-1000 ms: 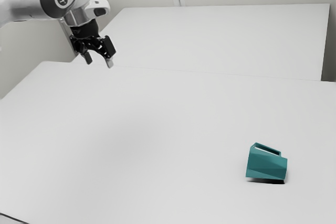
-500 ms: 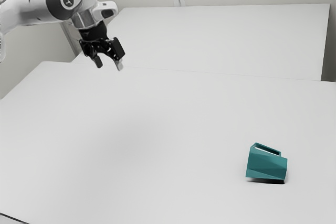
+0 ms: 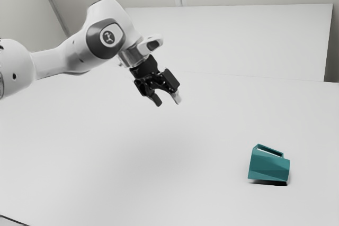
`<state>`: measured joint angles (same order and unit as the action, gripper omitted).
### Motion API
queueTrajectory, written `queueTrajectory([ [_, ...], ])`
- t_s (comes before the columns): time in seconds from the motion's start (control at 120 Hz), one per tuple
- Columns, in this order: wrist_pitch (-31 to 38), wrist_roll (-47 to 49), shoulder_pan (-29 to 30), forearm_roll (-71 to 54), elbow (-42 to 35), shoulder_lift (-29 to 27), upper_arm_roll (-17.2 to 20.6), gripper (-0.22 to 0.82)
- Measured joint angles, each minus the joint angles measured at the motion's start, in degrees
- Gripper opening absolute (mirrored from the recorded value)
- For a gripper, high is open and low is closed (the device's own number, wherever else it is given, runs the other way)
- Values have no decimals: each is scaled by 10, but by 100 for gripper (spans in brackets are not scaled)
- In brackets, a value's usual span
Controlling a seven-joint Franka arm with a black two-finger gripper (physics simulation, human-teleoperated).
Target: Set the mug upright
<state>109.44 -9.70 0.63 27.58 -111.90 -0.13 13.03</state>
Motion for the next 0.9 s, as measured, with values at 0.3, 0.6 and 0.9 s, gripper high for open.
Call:
queueTrajectory([
  [0.3,94,0,-29,92,-33,42,50,60],
  [0.6,194,-77,-28,313,-85,111,102,60],
  [0.9,242,-154,-50,396,-60,179,120,60],
])
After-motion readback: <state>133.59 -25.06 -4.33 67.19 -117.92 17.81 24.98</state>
